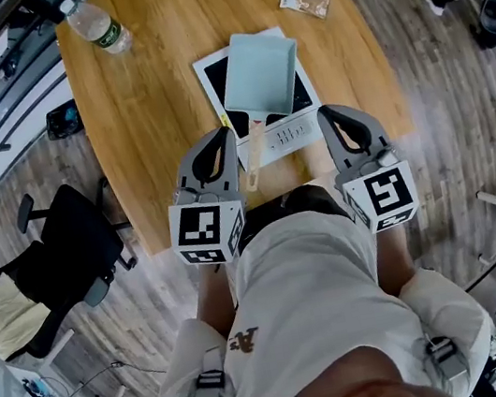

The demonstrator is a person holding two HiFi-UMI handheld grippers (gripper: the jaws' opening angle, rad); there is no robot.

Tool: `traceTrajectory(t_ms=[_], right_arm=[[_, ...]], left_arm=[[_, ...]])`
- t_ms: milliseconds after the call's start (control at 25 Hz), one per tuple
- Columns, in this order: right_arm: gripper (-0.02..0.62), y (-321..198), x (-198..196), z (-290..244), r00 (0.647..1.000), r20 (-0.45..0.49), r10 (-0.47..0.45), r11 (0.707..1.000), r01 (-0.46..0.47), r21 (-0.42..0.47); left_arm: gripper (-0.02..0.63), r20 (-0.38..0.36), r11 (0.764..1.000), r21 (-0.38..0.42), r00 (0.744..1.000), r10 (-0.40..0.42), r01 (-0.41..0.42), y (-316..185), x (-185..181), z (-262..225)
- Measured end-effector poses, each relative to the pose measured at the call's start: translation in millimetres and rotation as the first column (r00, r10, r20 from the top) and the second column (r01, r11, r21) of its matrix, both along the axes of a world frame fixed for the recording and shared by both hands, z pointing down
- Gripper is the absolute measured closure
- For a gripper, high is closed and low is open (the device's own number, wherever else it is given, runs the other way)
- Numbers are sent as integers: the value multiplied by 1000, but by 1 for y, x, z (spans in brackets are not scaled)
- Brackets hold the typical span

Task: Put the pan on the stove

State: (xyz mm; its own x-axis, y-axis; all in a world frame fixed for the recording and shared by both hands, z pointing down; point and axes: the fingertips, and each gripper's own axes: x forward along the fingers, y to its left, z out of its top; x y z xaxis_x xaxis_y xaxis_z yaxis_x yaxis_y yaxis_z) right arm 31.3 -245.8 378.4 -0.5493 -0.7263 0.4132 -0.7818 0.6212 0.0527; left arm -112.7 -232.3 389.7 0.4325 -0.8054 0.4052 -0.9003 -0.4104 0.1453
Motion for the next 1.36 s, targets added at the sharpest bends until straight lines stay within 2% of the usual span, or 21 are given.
traceTrajectory(t_ms=[200, 440, 640, 1360], right_arm=[[574, -2, 6, -18, 999, 30, -45, 998, 44, 37], [575, 5, 8, -22, 995, 52, -85, 996, 84, 36], [575, 14, 15, -19, 993, 59, -101, 995, 100, 23], [575, 14, 17, -19, 992, 59, -111, 994, 110, 27]], left_arm=[[588, 16, 998, 53, 1000, 15, -16, 9, 17, -19], [588, 39, 999, 40, 999, -7, 6, 21, 27, -19], [588, 53, 998, 61, 998, -28, 25, 22, 31, -25], [588, 69, 997, 62, 996, -51, 47, 24, 32, -27]])
